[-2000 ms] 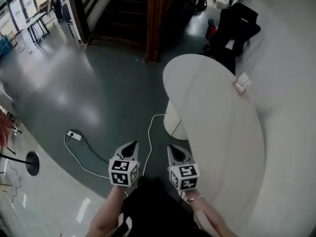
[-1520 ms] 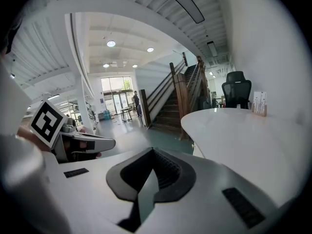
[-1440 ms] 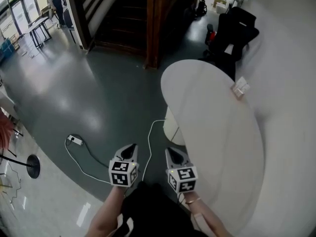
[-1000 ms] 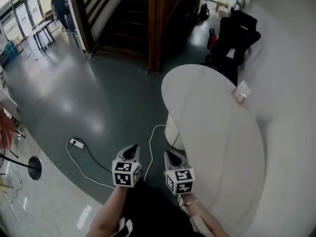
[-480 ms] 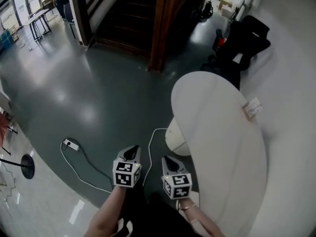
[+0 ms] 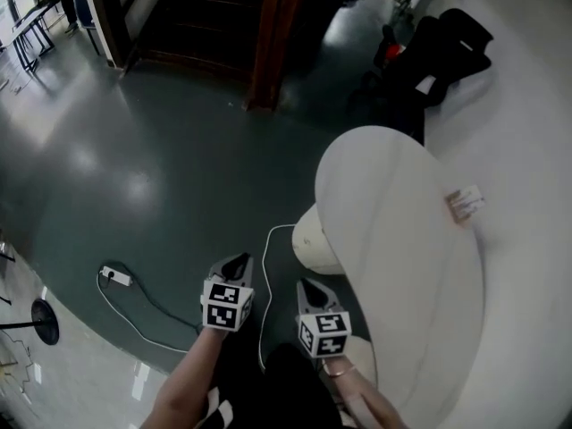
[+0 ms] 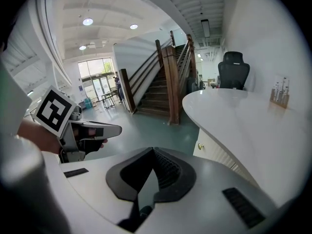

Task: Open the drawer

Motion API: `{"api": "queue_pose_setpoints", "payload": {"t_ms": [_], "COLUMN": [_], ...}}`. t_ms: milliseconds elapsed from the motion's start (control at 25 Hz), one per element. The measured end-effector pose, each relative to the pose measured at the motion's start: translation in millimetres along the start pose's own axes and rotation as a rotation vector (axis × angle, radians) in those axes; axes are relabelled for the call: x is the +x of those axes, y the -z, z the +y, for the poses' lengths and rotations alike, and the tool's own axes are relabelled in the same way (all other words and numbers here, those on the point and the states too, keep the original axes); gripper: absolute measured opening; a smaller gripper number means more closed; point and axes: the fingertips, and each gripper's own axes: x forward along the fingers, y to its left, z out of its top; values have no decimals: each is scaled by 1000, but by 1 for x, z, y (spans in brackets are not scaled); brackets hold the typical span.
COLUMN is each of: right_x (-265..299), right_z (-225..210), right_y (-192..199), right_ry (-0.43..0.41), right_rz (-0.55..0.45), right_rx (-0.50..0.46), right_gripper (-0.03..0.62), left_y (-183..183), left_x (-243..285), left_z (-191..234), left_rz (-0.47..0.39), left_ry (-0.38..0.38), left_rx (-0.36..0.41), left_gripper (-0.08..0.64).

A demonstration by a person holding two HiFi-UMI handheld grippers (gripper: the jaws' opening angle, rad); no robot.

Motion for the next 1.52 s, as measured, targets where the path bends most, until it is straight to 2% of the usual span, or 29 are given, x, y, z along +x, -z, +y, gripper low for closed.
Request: {"api": "queue_pose_setpoints", "payload": {"t_ms": [280, 600, 880, 1200, 1520], "right_x": [39, 89, 133, 170, 197], "right_z": [-26, -53, -70, -105, -129], "right_y": [-5, 35, 82, 138, 185], "right_ry": [54, 63, 101, 196, 217], "right_rz": [42, 124, 195, 238, 258], "right_rx": [38, 79, 61, 118, 144], "right_gripper": [3, 3, 3, 3, 3], "left_y": [-6, 21, 76, 152, 186], "left_x": [66, 148, 212, 282, 336], "left_z": [13, 6, -2, -23, -46], "left_rz": [51, 92, 126, 192, 198], "left_ry": [75, 149, 204, 306, 380], "left_rx": [31, 47, 52, 153, 237], "left_gripper": [32, 91, 129, 141, 169]}}
